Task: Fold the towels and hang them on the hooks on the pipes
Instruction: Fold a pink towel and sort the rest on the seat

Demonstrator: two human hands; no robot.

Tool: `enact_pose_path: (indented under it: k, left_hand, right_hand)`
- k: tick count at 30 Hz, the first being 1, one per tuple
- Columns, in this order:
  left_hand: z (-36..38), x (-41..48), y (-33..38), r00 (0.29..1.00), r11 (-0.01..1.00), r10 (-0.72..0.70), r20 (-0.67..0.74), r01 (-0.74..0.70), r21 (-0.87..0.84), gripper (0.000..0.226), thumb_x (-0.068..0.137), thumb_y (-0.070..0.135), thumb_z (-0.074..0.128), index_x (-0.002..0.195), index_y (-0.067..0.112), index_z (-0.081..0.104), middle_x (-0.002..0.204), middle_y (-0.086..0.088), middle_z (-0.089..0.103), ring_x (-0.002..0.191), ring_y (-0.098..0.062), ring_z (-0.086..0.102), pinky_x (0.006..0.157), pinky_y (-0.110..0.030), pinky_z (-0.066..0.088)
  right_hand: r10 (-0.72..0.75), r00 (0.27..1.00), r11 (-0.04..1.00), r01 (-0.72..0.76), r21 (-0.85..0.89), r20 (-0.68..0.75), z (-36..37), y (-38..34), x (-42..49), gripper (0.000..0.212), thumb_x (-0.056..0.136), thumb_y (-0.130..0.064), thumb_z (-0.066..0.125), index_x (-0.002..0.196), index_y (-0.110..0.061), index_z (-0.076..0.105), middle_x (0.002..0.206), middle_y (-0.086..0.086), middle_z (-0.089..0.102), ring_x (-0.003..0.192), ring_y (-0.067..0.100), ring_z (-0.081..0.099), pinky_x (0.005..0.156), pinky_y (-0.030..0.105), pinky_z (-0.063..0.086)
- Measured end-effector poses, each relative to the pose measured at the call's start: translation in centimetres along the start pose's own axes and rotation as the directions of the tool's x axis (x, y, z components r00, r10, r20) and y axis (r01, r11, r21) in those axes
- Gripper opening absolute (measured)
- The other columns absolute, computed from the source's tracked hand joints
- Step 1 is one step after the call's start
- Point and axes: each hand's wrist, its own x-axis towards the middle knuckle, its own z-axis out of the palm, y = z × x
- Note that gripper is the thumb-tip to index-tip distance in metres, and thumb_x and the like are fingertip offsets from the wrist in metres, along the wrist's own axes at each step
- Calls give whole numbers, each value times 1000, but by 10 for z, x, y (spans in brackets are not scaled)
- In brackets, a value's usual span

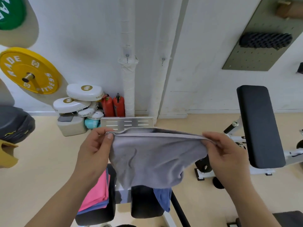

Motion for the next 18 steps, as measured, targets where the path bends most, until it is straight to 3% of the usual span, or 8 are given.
enact_pose_path:
  k: [3,5,8,11,14,18]
  left_hand:
    - [3,-1,-6,999,999,-15,35,14,36,19,103,19,59,97,32,71,83,-6,72,76,-21,61,76,-49,56]
    - [3,-3,-4,1000,999,-2,19,1,41,16,103,18,59,100,29,71,85,1,74,75,-14,65,80,-51,58]
    - [1,-2,-1,1000,997,6,-6,-6,75,14,103,20,59,100,29,70,85,11,75,72,-2,65,75,-45,57]
    - [2,2,3,1000,997,8,-15,-7,82,16,103,26,58,97,37,68,83,5,75,70,-11,64,62,-35,48]
    - [8,5,3,1000,996,-14,4,13,92,16,103,28,58,96,38,68,71,3,70,64,-18,57,57,-41,49]
    - [12,9,-3,998,990,-45,35,40,133,10,103,33,57,102,37,67,82,-13,73,68,-30,60,65,-61,57]
  right_hand:
    - [80,993,995,-74,-60,90,4,11,7,26,93,-10,71,108,-30,76,87,-21,76,86,3,72,76,16,55]
    - [100,994,995,-99,-25,47,5,11,8,26,92,-8,72,106,-30,77,87,-23,77,85,-5,70,77,7,51]
    - [98,995,995,-98,1,0,4,13,6,23,93,-8,72,105,-28,77,94,-34,71,81,-7,68,70,2,46]
    - [107,993,990,-101,103,-50,10,15,8,20,96,-9,67,105,-24,76,87,-29,72,79,-6,67,69,3,47]
    - [166,986,971,-160,178,-19,20,22,9,21,103,-18,56,112,-32,68,70,-24,65,61,-1,58,61,16,44]
    - [250,967,947,-254,195,41,34,36,11,23,104,-22,52,113,-41,62,74,-3,63,62,10,54,61,31,44]
